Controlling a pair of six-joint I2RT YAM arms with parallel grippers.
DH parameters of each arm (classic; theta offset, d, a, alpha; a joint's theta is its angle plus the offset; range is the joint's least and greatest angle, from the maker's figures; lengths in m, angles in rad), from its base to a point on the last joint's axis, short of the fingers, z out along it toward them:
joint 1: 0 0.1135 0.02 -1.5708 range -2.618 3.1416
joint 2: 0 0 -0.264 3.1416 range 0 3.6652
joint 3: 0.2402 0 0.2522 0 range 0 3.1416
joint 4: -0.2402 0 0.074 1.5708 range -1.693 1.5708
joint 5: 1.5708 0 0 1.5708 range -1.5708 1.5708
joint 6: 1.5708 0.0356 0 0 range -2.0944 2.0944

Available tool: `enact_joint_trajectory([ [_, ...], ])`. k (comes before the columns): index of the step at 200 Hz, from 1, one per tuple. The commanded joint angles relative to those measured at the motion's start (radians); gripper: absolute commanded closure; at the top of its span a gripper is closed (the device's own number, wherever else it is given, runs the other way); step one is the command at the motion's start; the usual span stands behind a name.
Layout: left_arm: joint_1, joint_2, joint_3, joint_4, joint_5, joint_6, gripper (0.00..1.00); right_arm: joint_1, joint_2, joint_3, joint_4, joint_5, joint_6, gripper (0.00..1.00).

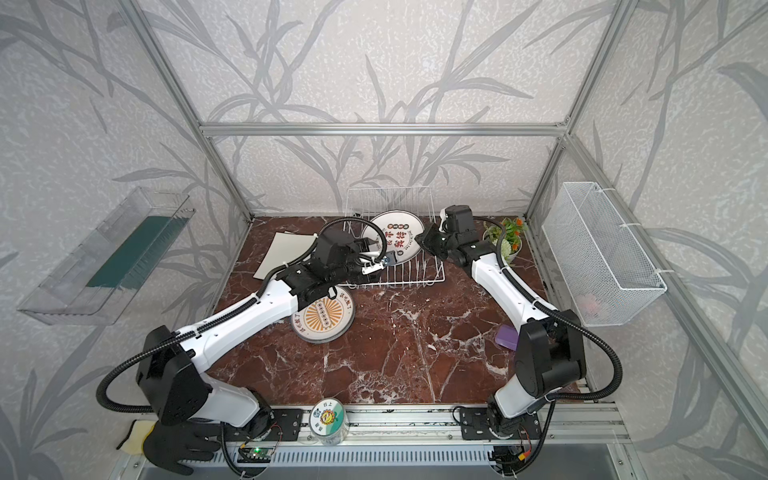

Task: Unload the plates from the dish rack
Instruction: 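Carry the printed plate toward the right gripper while the right gripper reaches in, then grasp the plate rim with the right gripper while the left gripper holds its edge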

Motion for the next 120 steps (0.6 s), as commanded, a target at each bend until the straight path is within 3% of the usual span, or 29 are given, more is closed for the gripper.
enact_joint_trajectory([
  [1,0.097,-0.093,-0.007,0.034,0.218,-0.356,0.1,-0.029,-0.089,-0.024,0.141,-0.036,-0.077,1.0],
  [27,0.209,-0.117,-0.013,0.117,0.41,-0.677,0.03,-0.043,-0.135,-0.052,0.145,-0.058,-0.196,1.0],
  [70,0.344,-0.033,0.047,0.235,0.716,-1.068,0.01,-0.062,-0.202,-0.122,0.209,-0.099,-0.296,1.0],
  [120,0.362,0.117,0.136,0.175,0.878,-1.14,0.03,-0.065,-0.227,-0.196,0.361,-0.167,-0.321,1.0],
])
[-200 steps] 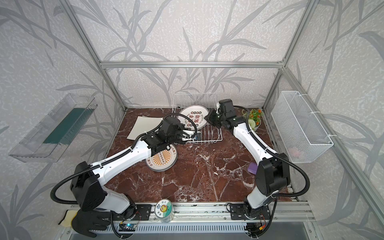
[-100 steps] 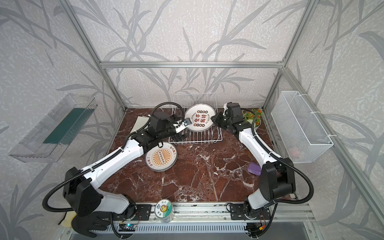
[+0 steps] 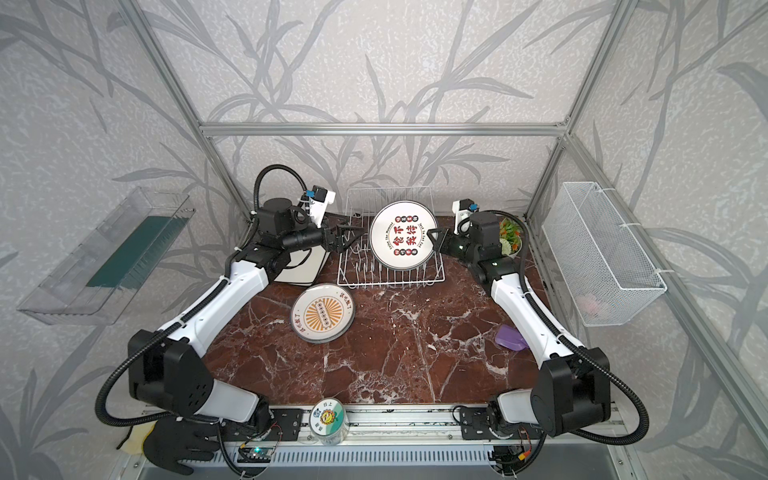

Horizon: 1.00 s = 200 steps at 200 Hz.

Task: Unload the plates from the dish rack
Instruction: 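Grasp the plate rim with the right gripper while the left gripper holds its edge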

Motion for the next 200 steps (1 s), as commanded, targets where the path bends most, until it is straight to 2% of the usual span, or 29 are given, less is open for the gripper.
enact_joint_trajectory([
  [1,-0.001,0.055,0.054,-0.005,0.153,-0.115,0.03,-0.005,-0.029,-0.016,0.173,-0.078,-0.031,1.0],
  [28,-0.004,0.13,0.089,0.025,0.241,-0.173,0.1,-0.004,-0.026,-0.019,0.206,-0.114,-0.047,1.0],
  [64,-0.01,0.163,0.102,0.031,0.268,-0.189,0.15,-0.005,-0.025,-0.041,0.254,-0.144,-0.058,1.0],
  [92,-0.017,0.164,0.109,0.016,0.293,-0.187,0.29,-0.003,-0.005,-0.045,0.275,-0.169,-0.048,1.0],
  [119,-0.016,0.16,0.11,0.035,0.33,-0.216,0.49,-0.003,0.001,-0.047,0.285,-0.171,-0.036,1.0],
  [159,-0.017,0.154,0.085,0.09,0.341,-0.261,0.72,-0.003,0.0,-0.048,0.284,-0.171,-0.046,1.0],
  [200,-0.017,0.15,0.074,0.106,0.323,-0.273,0.91,-0.003,0.015,-0.047,0.294,-0.177,-0.034,1.0],
])
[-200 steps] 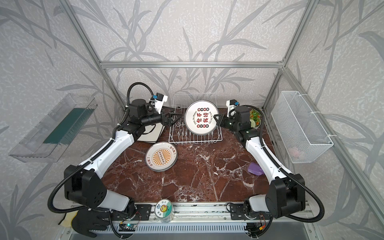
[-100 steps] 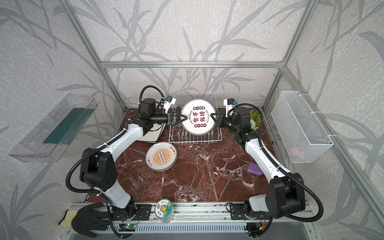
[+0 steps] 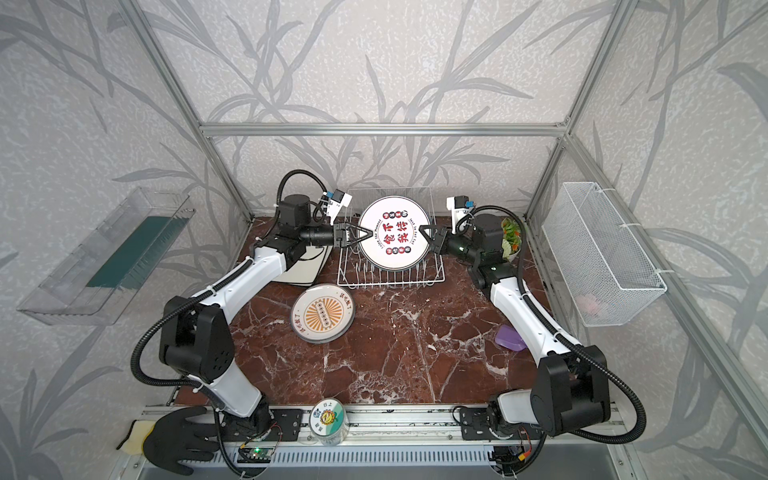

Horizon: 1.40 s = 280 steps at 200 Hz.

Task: Unload the plates from the dish rack
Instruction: 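Grasp the plate rim with the right gripper while the left gripper holds its edge, then open the right gripper while the left gripper carries the plate down toward the robot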

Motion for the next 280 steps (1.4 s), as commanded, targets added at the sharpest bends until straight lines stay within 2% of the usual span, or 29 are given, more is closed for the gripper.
enact_joint_trajectory([
  [1,-0.013,-0.024,-0.007,0.067,0.037,-0.013,0.91,-0.002,0.011,0.003,0.051,-0.003,0.011,1.0],
  [16,-0.012,-0.023,-0.008,0.074,0.035,-0.023,1.0,-0.002,0.016,0.0,0.054,-0.003,0.019,0.97],
  [36,-0.012,-0.029,-0.016,0.092,0.027,-0.045,1.0,0.0,0.02,-0.001,0.048,-0.003,0.022,0.88],
  [44,-0.011,-0.032,-0.023,0.108,0.017,-0.062,1.0,0.0,0.022,0.003,0.034,0.001,0.027,0.79],
  [65,-0.004,-0.047,-0.04,0.185,0.003,-0.148,1.0,0.0,0.025,0.049,-0.076,-0.001,-0.01,0.47],
  [83,0.003,-0.069,-0.051,0.278,0.004,-0.233,1.0,0.0,0.014,0.078,-0.167,0.018,-0.071,0.31],
  [100,0.013,-0.096,-0.049,0.269,-0.004,-0.282,1.0,0.0,-0.018,0.085,-0.227,0.05,-0.142,0.18],
  [113,0.017,-0.138,-0.059,0.218,-0.035,-0.262,1.0,0.001,-0.043,0.091,-0.277,0.071,-0.202,0.1],
  [126,0.019,-0.182,-0.048,0.068,-0.085,-0.175,1.0,0.001,-0.074,0.084,-0.301,0.087,-0.249,0.0],
  [150,0.019,-0.259,0.002,-0.318,-0.236,0.023,1.0,0.001,-0.142,0.048,-0.313,0.105,-0.335,0.01],
  [176,0.024,-0.361,-0.012,-0.528,-0.365,0.081,1.0,0.001,-0.216,-0.008,-0.282,0.115,-0.408,0.01],
  [202,0.05,-0.477,-0.052,-0.673,-0.481,0.071,1.0,0.001,-0.256,-0.03,-0.293,0.117,-0.457,0.01],
  [219,0.098,-0.561,-0.099,-0.751,-0.55,0.014,1.0,0.001,-0.262,-0.032,-0.307,0.115,-0.474,0.01],
  [246,0.201,-0.693,-0.212,-0.829,-0.562,-0.065,1.0,0.001,-0.26,-0.036,-0.314,0.091,-0.485,0.01],
  [280,0.309,-0.819,-0.349,-0.945,-0.571,-0.096,1.0,0.01,-0.285,-0.076,-0.287,0.076,-0.509,0.01],
])
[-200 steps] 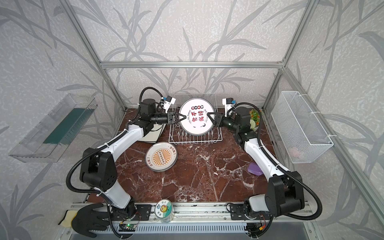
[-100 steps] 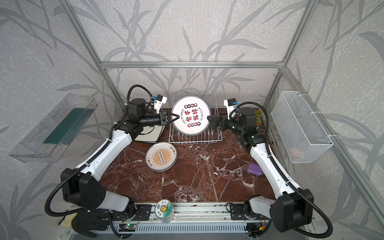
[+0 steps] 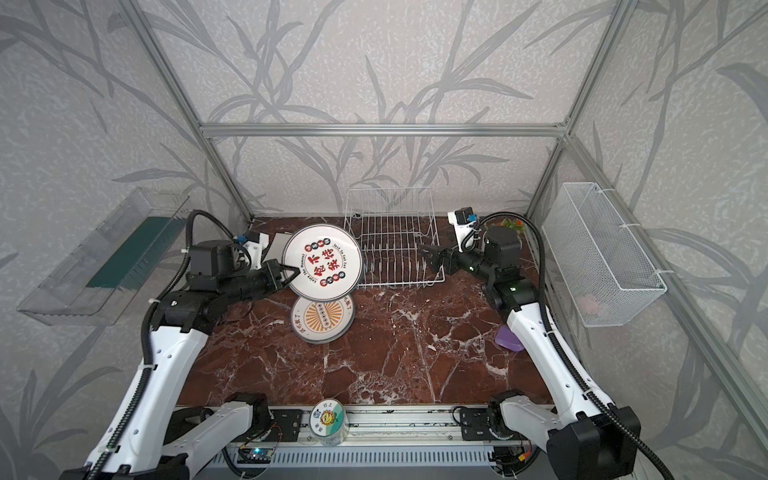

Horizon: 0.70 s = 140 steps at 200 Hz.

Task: Unload the plates from the dish rack
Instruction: 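Open the right gripper while the left gripper carries the plate down toward the robot, then lower the printed plate onto the table stack and open the left gripper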

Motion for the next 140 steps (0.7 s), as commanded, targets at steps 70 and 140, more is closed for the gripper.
enact_joint_trajectory([
  [70,0.15,-0.102,-0.31,-0.079,0.006,-0.094,1.0,0.056,-0.074,-0.061,-0.01,0.014,-0.1,0.01],
  [140,0.181,-0.032,-0.477,0.142,0.063,-0.157,1.0,0.08,-0.065,-0.044,-0.019,0.044,-0.102,0.01],
])
